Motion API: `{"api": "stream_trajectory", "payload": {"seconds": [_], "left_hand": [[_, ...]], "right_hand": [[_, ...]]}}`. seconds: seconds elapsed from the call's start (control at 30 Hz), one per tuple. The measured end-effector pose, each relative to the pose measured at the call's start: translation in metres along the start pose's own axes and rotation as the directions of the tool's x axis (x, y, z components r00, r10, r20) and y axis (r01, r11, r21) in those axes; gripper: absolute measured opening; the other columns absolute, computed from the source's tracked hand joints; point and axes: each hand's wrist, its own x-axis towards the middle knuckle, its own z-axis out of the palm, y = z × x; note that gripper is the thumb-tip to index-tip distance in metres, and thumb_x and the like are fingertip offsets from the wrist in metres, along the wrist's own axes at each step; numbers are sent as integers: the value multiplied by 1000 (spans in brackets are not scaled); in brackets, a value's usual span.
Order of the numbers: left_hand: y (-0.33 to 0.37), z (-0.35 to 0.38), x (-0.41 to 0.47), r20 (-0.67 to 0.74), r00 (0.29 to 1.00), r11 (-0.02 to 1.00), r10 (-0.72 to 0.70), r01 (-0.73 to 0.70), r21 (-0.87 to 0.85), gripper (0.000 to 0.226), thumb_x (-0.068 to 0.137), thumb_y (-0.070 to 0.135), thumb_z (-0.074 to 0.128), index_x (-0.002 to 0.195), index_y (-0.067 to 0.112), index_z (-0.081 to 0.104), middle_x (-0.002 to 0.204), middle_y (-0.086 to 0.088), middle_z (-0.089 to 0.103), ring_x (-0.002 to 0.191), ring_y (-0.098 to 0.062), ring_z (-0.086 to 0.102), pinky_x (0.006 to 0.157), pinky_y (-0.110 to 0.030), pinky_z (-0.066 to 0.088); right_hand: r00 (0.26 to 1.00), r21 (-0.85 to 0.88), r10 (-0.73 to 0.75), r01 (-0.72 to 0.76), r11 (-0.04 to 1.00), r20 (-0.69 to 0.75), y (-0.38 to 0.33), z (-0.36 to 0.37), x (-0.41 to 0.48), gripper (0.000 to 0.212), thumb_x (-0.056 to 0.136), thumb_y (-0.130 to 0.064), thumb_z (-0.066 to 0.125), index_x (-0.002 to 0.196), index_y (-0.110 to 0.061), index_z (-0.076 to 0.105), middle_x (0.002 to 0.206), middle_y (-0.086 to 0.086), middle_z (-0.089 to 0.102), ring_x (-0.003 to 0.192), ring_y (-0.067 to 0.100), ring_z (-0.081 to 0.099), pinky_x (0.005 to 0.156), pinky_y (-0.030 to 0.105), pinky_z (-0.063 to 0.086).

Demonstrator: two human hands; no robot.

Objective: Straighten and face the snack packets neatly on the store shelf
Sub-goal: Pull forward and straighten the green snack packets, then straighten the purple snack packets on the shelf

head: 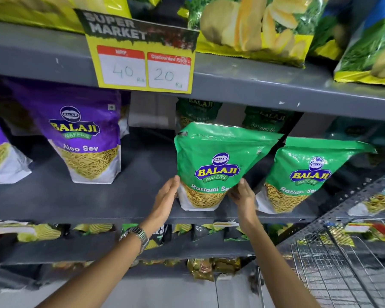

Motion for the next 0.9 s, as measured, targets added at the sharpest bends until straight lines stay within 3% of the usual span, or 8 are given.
{"api": "stream_trajectory", "payload": {"seconds": [0.07,0.13,0.23,0.4,0.5,0.6,0.77,0.9], "left_hand": [[1,0,-4,11,1000,1000,3,-3,-9,70,58,88,43,112,45,53,135,6,54,127,-12,48,113,-43,33],[1,0,-7,22,1000,1000,10,-10,-6,59,63,84,42,109,49,52,135,8,54,127,-11,47,113,-43,33],[-1,0,-7,30,999,1000,14,-14,-12,69,58,89,42,112,48,51,138,8,52,129,-11,46,114,-44,32],[-1,4,-10,4,1000,999,10,-10,-32,81,63,84,45,127,34,50,141,3,50,129,-12,45,114,-41,32],[1,5,-17,-33,996,994,82,-84,-66,62,86,54,47,139,23,38,143,5,44,125,-1,44,107,-18,35],[1,-9,-29,-242,956,968,168,-206,-144,43,91,25,53,133,19,43,135,5,49,119,2,47,90,-3,39],[4,-95,-37,-600,733,898,322,-436,-51,31,84,31,55,112,19,51,116,4,58,105,2,57,90,-13,44],[13,-188,-13,-783,539,875,311,-484,15,25,91,12,49,116,12,45,117,-3,54,104,-1,53,92,-14,42]], "right_hand": [[1000,5,-9,9,1000,-2,-3,2,-5,26,98,-31,35,92,-22,58,121,38,48,100,38,54,104,54,35],[1000,23,-26,26,999,-14,-2,3,-6,24,93,-36,36,91,-26,58,105,30,56,91,20,55,94,45,45],[998,32,-43,44,999,-35,7,1,-5,28,100,-27,31,92,-28,58,92,1,62,81,6,59,80,21,46],[990,48,-59,65,997,-126,10,6,-8,27,100,-24,30,100,-25,57,98,-8,60,81,-10,59,74,8,44],[919,-24,-161,163,986,-361,13,14,-19,27,98,-30,37,118,-18,52,113,-8,55,102,-6,51,84,10,38],[801,-147,-319,284,947,-507,27,34,-51,28,89,-37,46,104,-16,55,98,-5,59,90,0,54,79,15,42],[932,-195,-358,342,919,-55,43,116,-97,21,85,-34,50,97,-17,58,94,-9,61,83,8,58,72,17,45],[969,-29,-239,241,970,64,24,196,-64,11,87,-24,55,96,-19,58,92,-12,63,84,-2,58,76,10,44]]}}
